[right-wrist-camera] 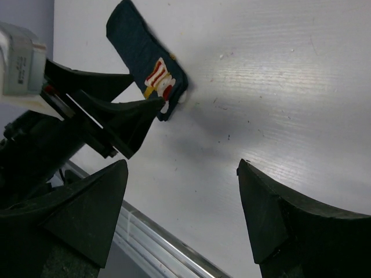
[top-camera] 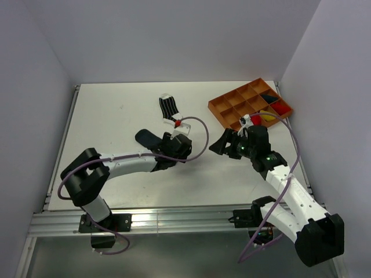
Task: Roll the socks
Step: Roll the sock at the center of the board.
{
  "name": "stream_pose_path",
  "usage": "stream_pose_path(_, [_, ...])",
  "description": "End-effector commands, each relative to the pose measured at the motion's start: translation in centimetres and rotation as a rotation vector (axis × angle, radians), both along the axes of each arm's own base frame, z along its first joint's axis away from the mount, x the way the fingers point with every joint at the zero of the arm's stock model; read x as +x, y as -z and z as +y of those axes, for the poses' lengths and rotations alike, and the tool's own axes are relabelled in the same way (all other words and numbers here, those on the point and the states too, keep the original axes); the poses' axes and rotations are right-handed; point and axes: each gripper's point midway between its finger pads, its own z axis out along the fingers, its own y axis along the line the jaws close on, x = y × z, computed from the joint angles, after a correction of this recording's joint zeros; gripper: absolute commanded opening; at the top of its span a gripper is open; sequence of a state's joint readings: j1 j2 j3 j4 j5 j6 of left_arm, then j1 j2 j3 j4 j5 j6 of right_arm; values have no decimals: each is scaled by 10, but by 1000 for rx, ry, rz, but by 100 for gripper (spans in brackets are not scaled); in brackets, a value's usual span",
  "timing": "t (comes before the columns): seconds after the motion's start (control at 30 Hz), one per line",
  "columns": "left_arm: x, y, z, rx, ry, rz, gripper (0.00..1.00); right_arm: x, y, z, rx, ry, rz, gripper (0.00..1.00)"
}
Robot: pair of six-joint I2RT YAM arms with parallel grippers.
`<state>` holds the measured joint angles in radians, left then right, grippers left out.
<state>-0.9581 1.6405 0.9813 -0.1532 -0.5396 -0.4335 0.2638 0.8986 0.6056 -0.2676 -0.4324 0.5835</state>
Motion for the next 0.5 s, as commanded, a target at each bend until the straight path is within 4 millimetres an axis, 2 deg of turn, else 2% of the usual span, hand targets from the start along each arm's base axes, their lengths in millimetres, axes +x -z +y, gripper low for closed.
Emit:
stream_pose_path(0.0, [2,1,-13,61,79,-69,70,6,-4,5,17,-7,-39,83])
stream_pose_path(0.27, [-11,23,-24,121,202,-33,63,6,8,8,20,-11,0,83])
stream_pose_path(0.47, [-22,38,-19,145,220,28,59,6,15,8,18,-12,18,83])
